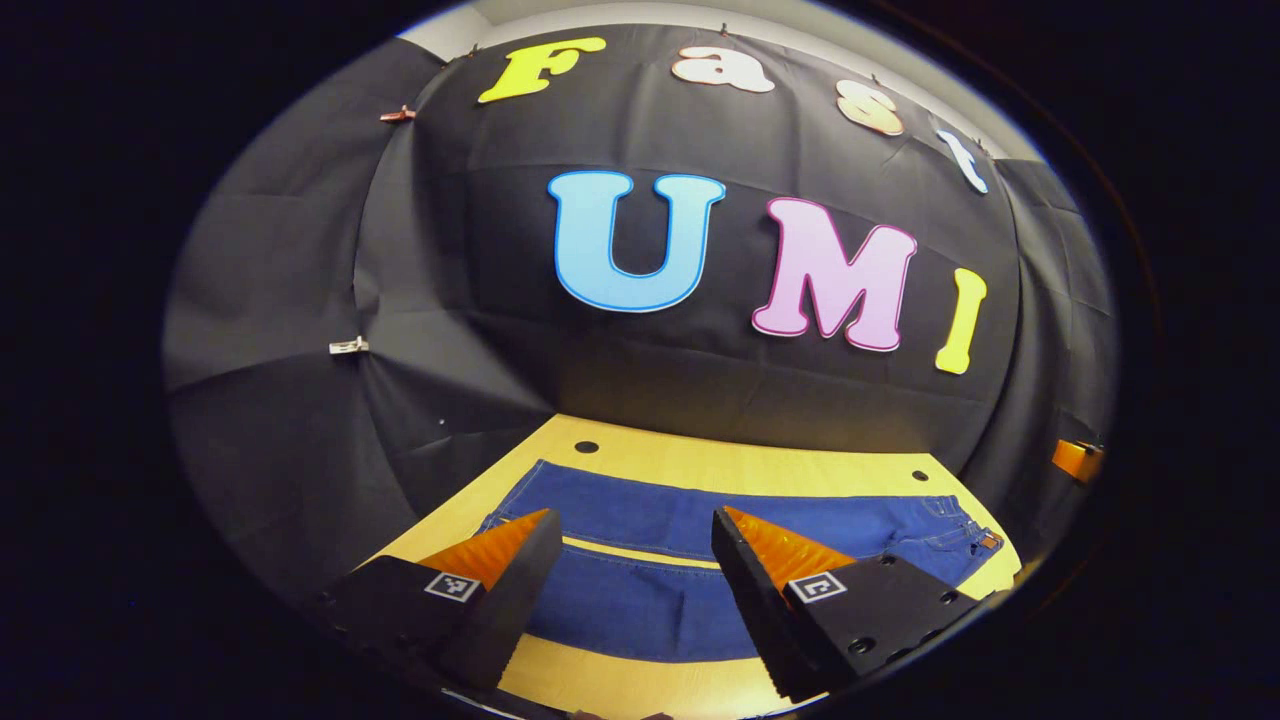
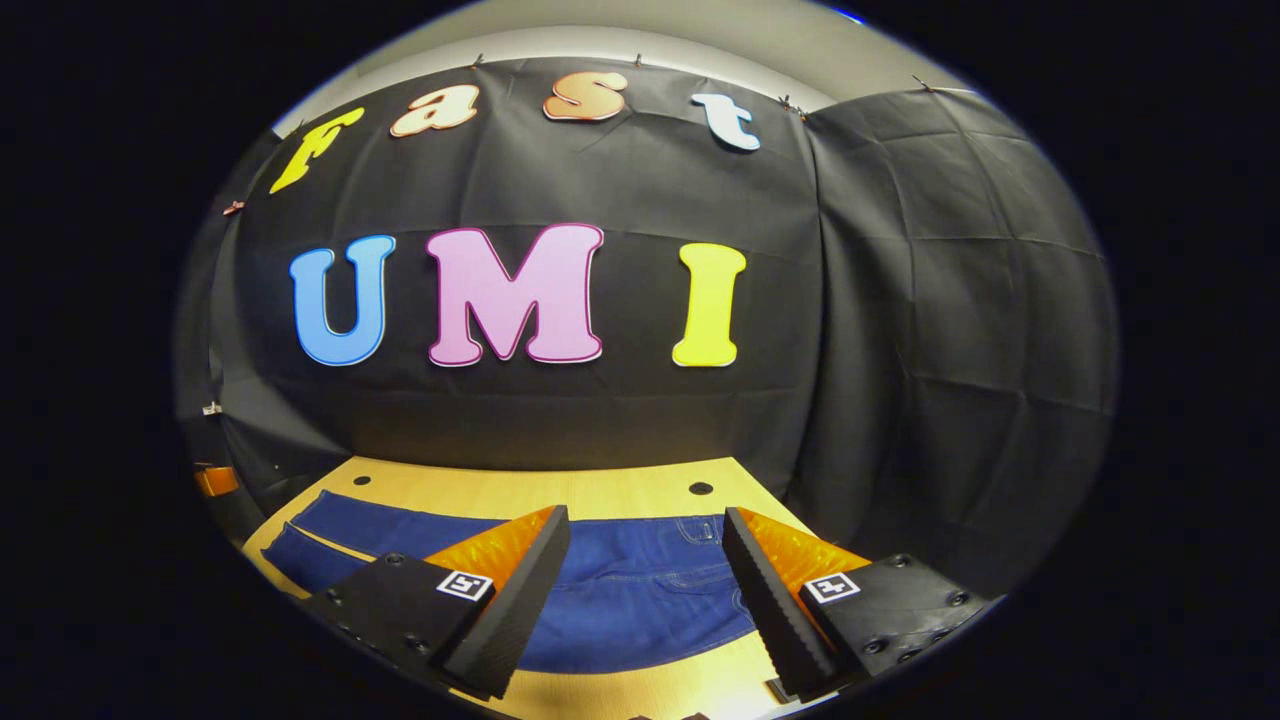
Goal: Grasp the waist and the cuffs of the jeans and fold them to make the two legs overlap; first hold the waist and fold one-third of the jeans toward the cuffs, then hold the cuffs and fold the remaining one-third in the same direction to finish folding.
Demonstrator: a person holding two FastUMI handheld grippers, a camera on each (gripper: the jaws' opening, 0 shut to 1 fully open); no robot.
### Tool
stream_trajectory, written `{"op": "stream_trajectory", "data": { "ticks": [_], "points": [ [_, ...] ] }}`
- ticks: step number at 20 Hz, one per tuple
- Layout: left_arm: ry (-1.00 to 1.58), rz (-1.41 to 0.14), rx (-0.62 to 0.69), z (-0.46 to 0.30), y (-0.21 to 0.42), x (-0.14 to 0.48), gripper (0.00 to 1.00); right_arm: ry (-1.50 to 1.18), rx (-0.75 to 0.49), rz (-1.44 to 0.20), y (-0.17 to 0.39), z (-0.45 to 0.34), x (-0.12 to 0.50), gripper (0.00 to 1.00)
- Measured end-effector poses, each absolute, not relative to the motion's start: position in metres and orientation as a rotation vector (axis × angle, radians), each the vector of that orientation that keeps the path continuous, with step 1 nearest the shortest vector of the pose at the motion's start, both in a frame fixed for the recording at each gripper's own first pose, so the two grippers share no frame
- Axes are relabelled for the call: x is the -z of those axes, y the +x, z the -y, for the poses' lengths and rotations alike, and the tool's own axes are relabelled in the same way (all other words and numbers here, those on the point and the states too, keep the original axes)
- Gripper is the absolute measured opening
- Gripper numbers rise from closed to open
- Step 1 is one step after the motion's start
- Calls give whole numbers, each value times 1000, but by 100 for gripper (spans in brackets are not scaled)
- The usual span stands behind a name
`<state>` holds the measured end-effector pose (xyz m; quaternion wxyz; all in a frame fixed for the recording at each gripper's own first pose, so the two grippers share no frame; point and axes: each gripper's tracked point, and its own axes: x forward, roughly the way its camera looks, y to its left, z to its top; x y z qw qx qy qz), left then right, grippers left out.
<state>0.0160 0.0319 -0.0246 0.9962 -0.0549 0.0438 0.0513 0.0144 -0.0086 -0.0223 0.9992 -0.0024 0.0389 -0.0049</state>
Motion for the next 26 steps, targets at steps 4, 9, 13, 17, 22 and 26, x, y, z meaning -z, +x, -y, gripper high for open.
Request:
{"op": "stream_trajectory", "data": {
  "ticks": [4,9,13,17,22,26],
  "points": [
    [-156,-142,-156,-55,20,44,96,-17,50,-122,25,24,36,97],
    [-237,-237,-258,-105,22,80,92,26,139,-355,41,62,95,97],
    [-323,-342,-365,-150,29,130,96,32,171,-439,57,87,127,96],
    [-410,-449,-452,-179,32,177,96,100,189,-611,70,103,182,96],
    [-659,-543,-539,-206,41,228,96,327,299,-753,83,128,235,99],
    [-758,-587,-579,-221,51,250,96,426,357,-818,95,148,267,99]
  ]
}}
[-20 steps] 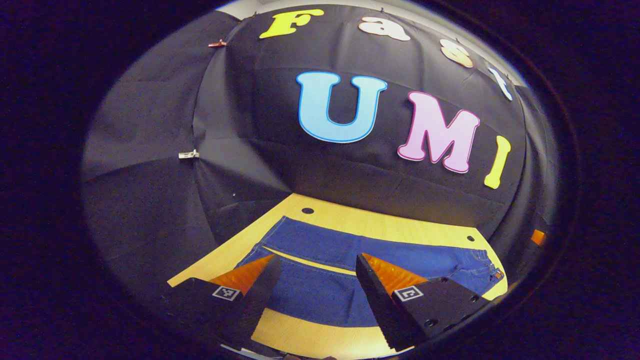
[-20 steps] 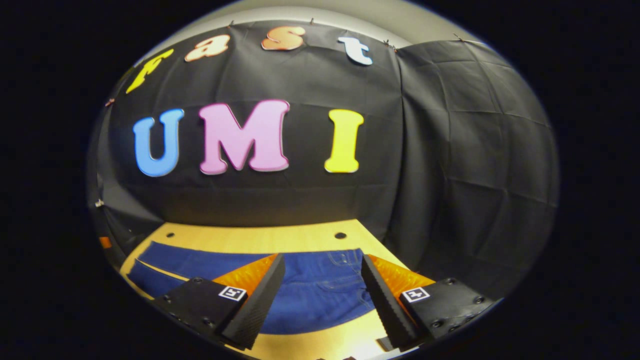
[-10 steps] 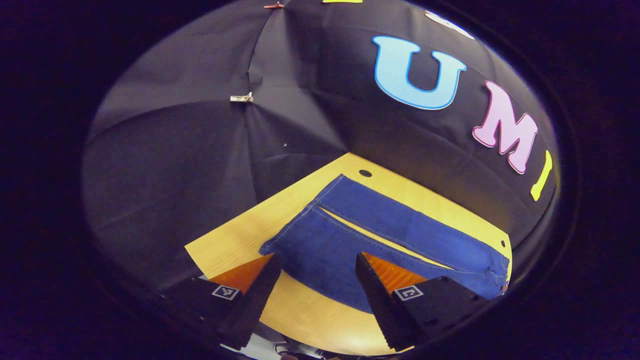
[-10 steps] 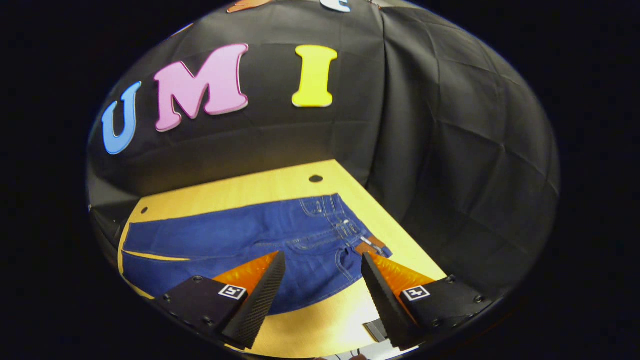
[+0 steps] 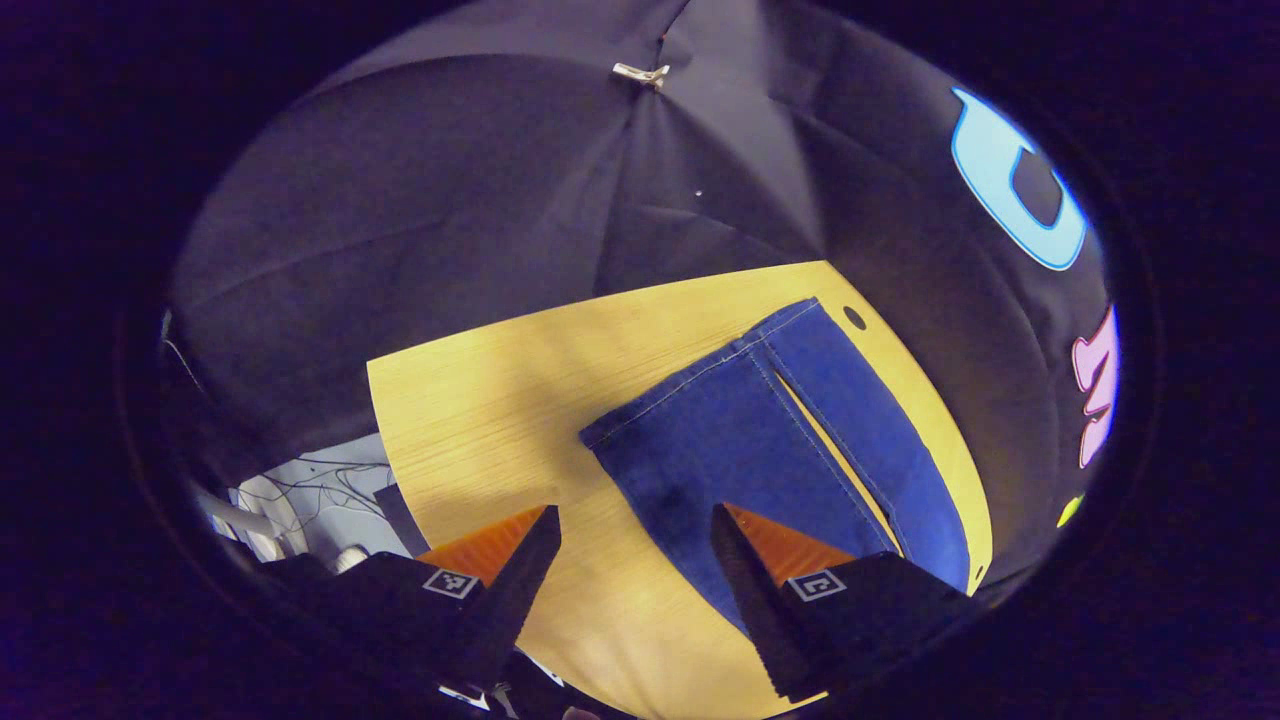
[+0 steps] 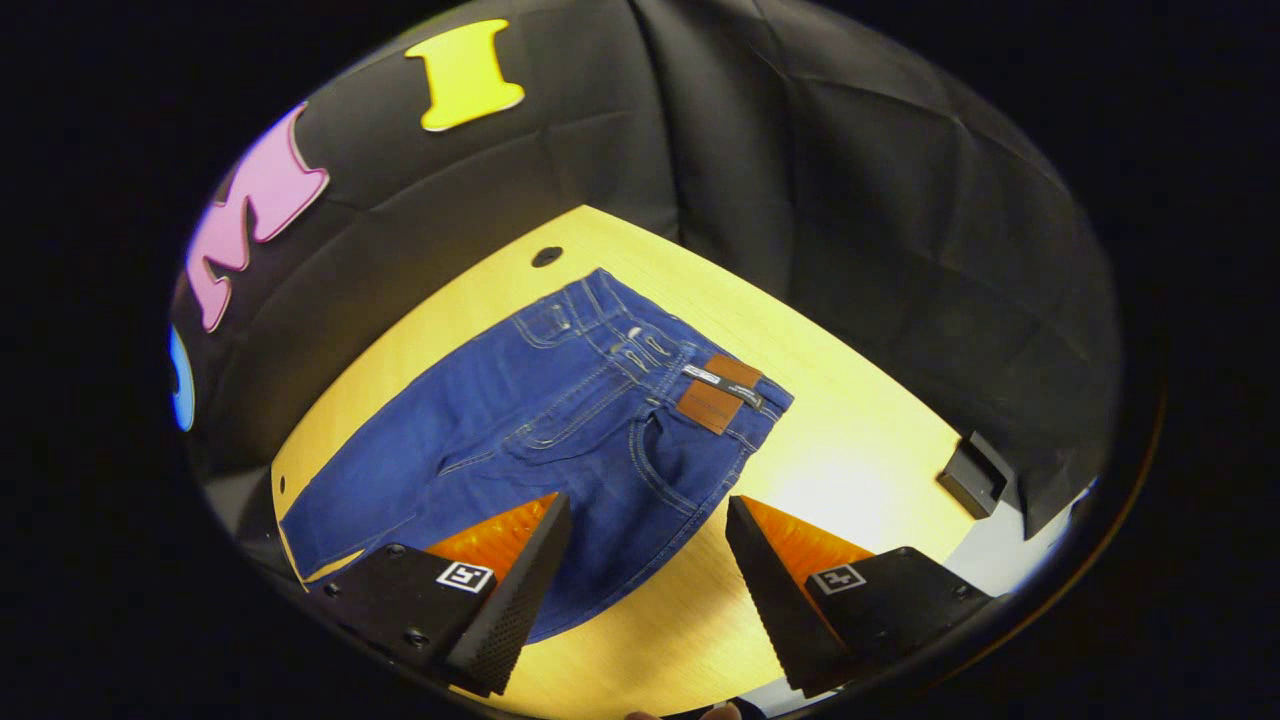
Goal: Grasp the waist and the cuffs of the jeans and fold them to make the two legs overlap; first hold the waist and fold one-third of the jeans toward the cuffs, then hold the cuffs and fold the remaining one-third in the same direction to finish folding.
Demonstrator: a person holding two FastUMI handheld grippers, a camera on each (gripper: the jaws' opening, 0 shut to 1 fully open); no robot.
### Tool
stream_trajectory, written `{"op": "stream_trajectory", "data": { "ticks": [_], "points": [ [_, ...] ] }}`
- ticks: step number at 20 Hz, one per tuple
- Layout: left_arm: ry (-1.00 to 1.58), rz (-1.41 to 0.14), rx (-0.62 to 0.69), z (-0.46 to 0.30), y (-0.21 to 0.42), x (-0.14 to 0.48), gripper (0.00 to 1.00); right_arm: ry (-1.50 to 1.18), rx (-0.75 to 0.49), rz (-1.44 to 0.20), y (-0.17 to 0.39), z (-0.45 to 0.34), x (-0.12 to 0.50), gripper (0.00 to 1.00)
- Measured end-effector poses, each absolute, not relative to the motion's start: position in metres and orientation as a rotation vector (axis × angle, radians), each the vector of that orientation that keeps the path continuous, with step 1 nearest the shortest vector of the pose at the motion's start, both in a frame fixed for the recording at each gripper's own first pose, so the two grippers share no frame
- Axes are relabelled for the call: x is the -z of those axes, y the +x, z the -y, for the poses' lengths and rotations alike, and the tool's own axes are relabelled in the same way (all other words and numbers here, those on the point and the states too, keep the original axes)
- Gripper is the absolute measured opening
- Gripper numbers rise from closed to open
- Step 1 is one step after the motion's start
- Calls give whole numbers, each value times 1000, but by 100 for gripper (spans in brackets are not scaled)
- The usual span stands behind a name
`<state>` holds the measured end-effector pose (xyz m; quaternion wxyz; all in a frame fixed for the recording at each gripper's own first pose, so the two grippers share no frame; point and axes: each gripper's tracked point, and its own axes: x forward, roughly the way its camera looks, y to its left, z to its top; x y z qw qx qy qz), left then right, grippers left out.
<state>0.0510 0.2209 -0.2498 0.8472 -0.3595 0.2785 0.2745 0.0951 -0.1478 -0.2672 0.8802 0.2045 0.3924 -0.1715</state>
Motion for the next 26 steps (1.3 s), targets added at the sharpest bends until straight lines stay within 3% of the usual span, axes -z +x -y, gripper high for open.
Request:
{"op": "stream_trajectory", "data": {
  "ticks": [5,10,11,12,13,16,17,18,19,22,26],
  "points": [
    [-843,-603,-612,-227,68,260,96,552,480,-827,104,177,286,99],
    [-863,-596,-620,-237,86,260,94,610,487,-847,122,172,311,99],
    [-859,-602,-625,-242,90,262,87,608,501,-859,123,174,319,99],
    [-861,-611,-634,-245,90,264,87,599,522,-858,123,176,320,99],
    [-865,-613,-636,-247,92,262,76,608,525,-840,131,180,316,96],
    [-865,-639,-630,-248,95,266,66,572,539,-874,128,180,321,96],
    [-864,-647,-634,-250,95,268,56,541,539,-879,128,179,323,94],
    [-870,-648,-635,-252,93,268,45,505,545,-886,126,180,324,83],
    [-888,-642,-622,-251,94,268,39,482,557,-884,125,181,325,87],
    [-952,-608,-575,-253,94,270,34,462,592,-880,124,185,327,81],
    [-1066,-538,-543,-253,98,267,13,505,604,-870,125,189,327,62]
  ]
}}
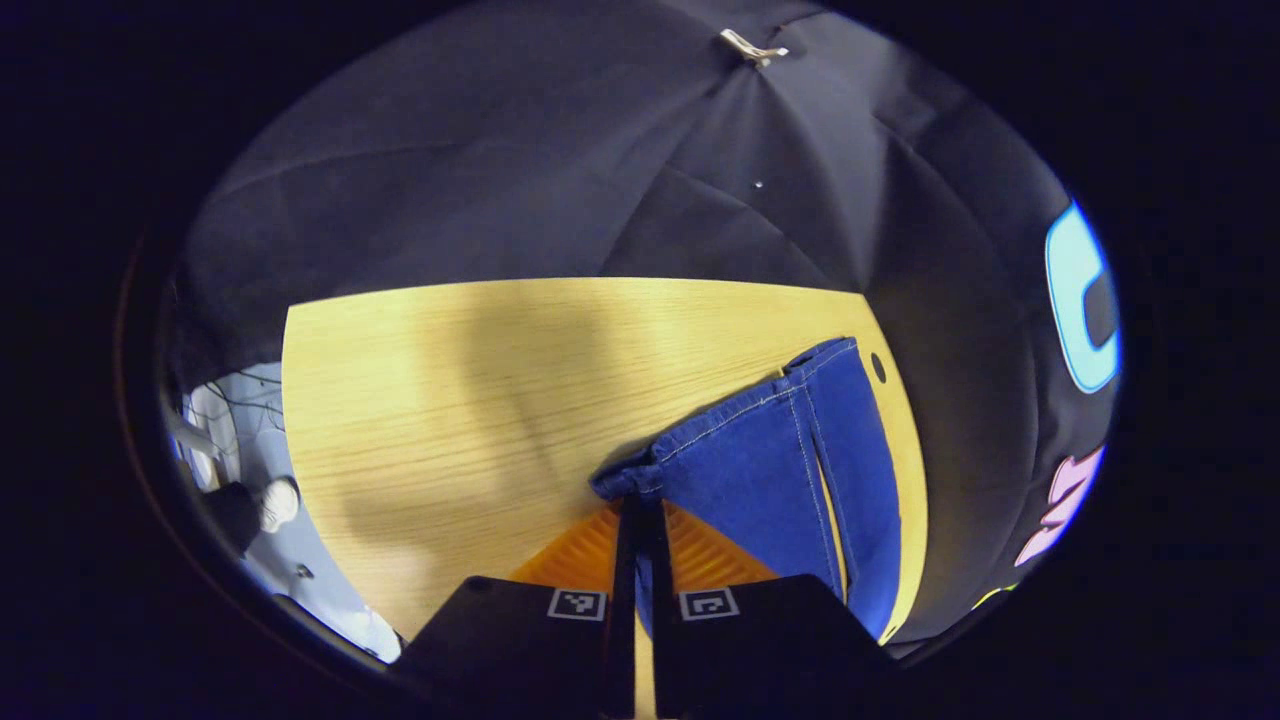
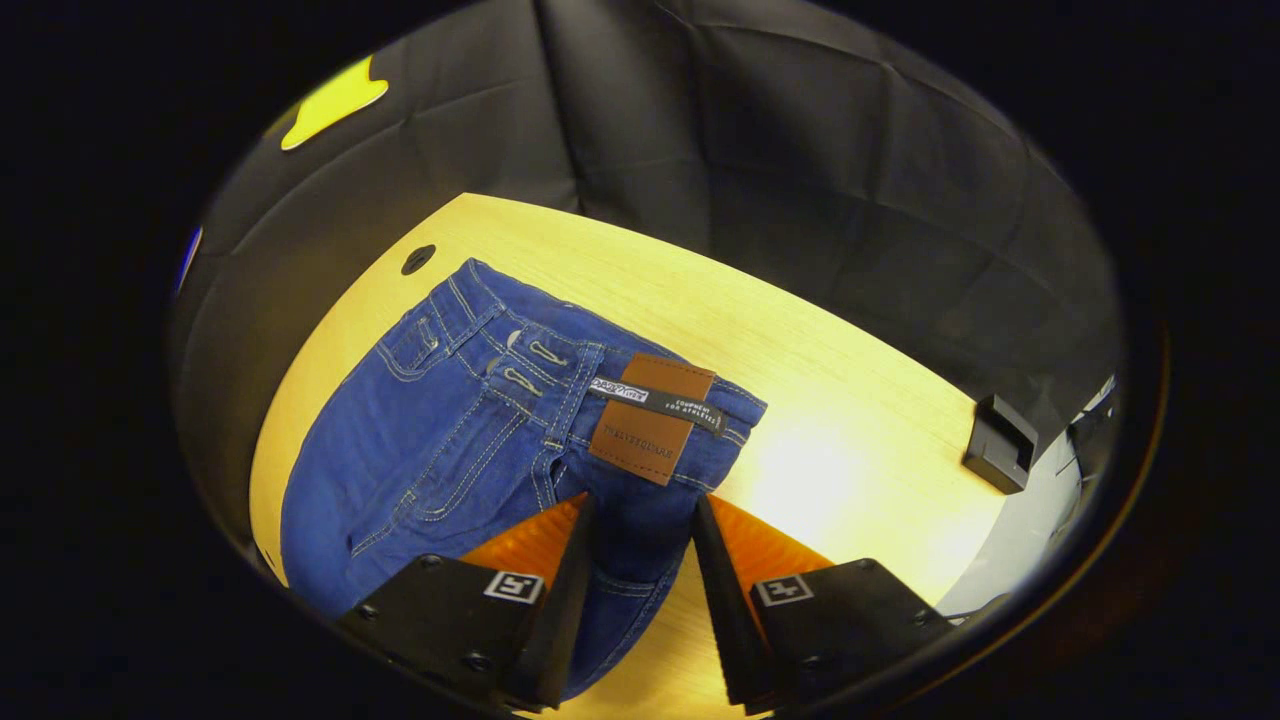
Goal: Grasp the waist and the cuffs of the jeans and fold them to make the two legs overlap; first hold the waist and fold one-third of the jeans toward the cuffs, then hold the cuffs and fold the remaining one-third in the same direction to finish folding.
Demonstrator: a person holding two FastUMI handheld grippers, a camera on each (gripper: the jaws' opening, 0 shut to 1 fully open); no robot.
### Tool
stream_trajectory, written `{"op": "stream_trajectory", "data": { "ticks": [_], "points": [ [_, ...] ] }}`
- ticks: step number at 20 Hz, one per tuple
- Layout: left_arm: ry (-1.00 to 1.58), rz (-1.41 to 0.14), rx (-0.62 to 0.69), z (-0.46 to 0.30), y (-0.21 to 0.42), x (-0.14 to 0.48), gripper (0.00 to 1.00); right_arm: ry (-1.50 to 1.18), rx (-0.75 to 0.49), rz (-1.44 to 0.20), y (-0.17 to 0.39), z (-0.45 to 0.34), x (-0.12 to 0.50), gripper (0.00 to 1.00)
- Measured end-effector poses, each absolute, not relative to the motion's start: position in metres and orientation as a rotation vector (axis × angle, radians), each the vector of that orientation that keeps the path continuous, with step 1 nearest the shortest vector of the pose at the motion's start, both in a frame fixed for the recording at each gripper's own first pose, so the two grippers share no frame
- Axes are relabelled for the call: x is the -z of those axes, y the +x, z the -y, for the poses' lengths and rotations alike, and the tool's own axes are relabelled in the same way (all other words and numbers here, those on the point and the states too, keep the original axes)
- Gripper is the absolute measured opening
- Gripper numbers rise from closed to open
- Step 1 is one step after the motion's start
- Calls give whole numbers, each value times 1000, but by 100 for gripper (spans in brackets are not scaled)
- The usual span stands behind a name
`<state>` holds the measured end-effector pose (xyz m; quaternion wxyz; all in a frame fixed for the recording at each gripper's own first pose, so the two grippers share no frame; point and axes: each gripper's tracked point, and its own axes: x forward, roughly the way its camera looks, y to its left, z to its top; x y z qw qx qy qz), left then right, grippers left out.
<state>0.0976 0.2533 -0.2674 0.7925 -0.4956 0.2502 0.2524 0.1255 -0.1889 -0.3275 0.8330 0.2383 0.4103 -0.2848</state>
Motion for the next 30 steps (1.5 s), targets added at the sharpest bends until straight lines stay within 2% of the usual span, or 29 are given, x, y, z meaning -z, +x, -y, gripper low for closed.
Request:
{"op": "stream_trajectory", "data": {
  "ticks": [1,4,5,8,9,10,15,18,25,27,28,30],
  "points": [
    [-1078,-526,-535,-252,99,267,10,523,587,-865,128,187,330,46],
    [-1036,-534,-538,-248,102,264,6,609,588,-832,138,185,330,14],
    [-1013,-546,-536,-247,106,264,7,621,573,-823,138,184,329,9],
    [-985,-559,-521,-242,113,261,6,646,540,-810,136,184,327,6],
    [-994,-562,-515,-238,114,260,6,664,535,-802,139,183,326,13],
    [-1008,-556,-508,-233,114,258,6,677,531,-788,140,183,321,5],
    [-1012,-447,-468,-230,116,211,6,637,431,-713,159,163,272,5],
    [-1021,-399,-425,-228,130,178,6,650,356,-667,192,137,238,5],
    [-960,-330,-330,-208,177,113,5,655,257,-606,245,98,193,5],
    [-954,-303,-315,-210,198,92,6,680,255,-592,265,95,183,5],
    [-960,-290,-306,-210,211,84,9,696,257,-593,273,93,180,5],
    [-964,-275,-304,-213,236,73,6,726,279,-589,290,88,178,5]
  ]
}}
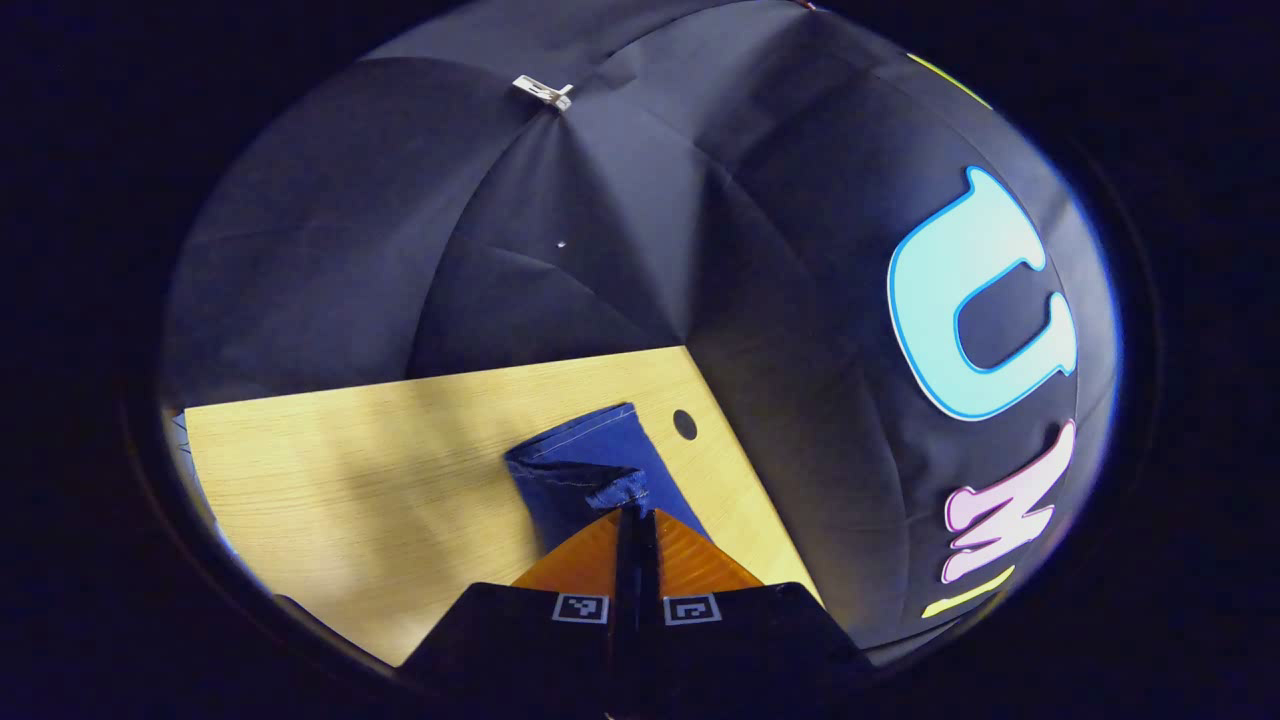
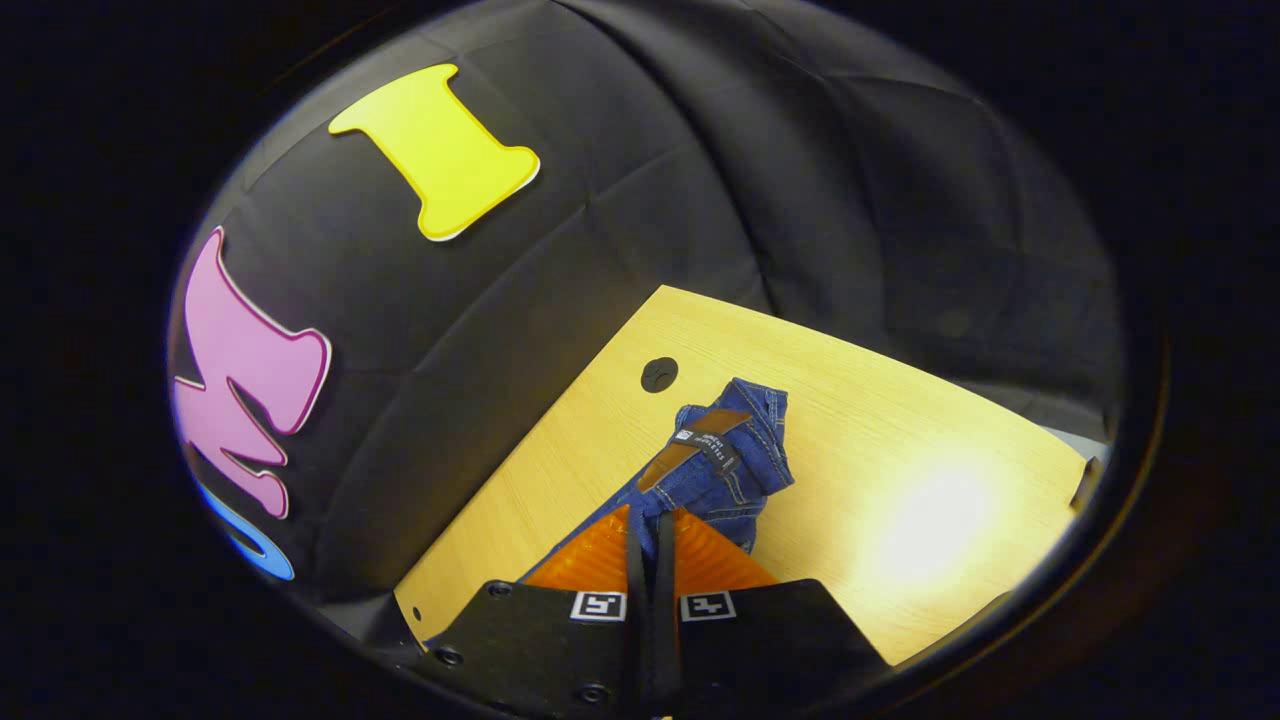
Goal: Grasp the waist and the cuffs of the jeans and fold them to make the two legs overlap; first hold the waist and fold one-third of the jeans toward the cuffs, then hold the cuffs and fold the remaining one-third in the same direction to finish folding.
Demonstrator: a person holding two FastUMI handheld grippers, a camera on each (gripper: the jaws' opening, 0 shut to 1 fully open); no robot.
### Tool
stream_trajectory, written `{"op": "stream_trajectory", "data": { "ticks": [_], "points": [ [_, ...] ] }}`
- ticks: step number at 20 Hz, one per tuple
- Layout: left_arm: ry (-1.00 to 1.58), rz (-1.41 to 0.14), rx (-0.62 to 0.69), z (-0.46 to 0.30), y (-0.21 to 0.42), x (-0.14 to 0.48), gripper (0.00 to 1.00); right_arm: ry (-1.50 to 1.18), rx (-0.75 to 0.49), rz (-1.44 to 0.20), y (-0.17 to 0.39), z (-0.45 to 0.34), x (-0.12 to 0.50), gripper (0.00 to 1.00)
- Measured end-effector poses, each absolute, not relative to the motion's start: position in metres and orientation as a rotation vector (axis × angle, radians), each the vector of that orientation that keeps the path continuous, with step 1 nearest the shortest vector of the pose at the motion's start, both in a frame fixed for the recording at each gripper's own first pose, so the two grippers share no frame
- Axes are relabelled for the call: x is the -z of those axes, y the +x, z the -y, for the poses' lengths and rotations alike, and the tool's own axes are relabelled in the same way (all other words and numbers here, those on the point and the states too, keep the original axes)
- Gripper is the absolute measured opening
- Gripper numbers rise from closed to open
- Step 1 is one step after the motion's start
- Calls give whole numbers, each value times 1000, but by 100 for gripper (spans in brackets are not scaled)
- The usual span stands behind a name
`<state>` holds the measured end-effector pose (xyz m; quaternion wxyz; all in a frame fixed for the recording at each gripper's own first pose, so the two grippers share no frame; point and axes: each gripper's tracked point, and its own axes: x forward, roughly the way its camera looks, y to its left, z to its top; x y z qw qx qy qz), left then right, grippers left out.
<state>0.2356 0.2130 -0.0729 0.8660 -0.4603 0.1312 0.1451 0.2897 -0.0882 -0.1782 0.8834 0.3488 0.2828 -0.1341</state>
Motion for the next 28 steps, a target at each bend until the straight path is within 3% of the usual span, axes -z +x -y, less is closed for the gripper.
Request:
{"op": "stream_trajectory", "data": {
  "ticks": [3,4,12,16,17,18,19,21,23,26,28],
  "points": [
    [-972,-270,-297,-217,278,62,6,774,314,-567,330,82,170,0],
    [-983,-269,-290,-215,296,60,6,787,333,-555,344,80,170,5],
    [-944,-220,-280,-239,420,82,6,826,446,-536,452,68,216,5],
    [-855,-165,-348,-258,436,93,6,799,460,-568,482,63,255,5],
    [-804,-185,-371,-259,440,99,6,789,437,-576,484,58,263,9],
    [-768,-221,-355,-252,440,102,13,756,424,-585,477,50,276,7],
    [-735,-263,-328,-242,439,106,17,718,410,-590,478,55,275,37],
    [-617,-260,-320,-237,433,102,65,662,355,-573,470,54,271,98],
    [-487,-205,-297,-222,418,77,92,622,326,-506,451,59,244,98],
    [-299,-115,-266,-192,393,44,96,568,359,-346,423,101,205,97],
    [-277,-63,-225,-164,372,28,96,567,399,-351,402,126,213,97]
  ]
}}
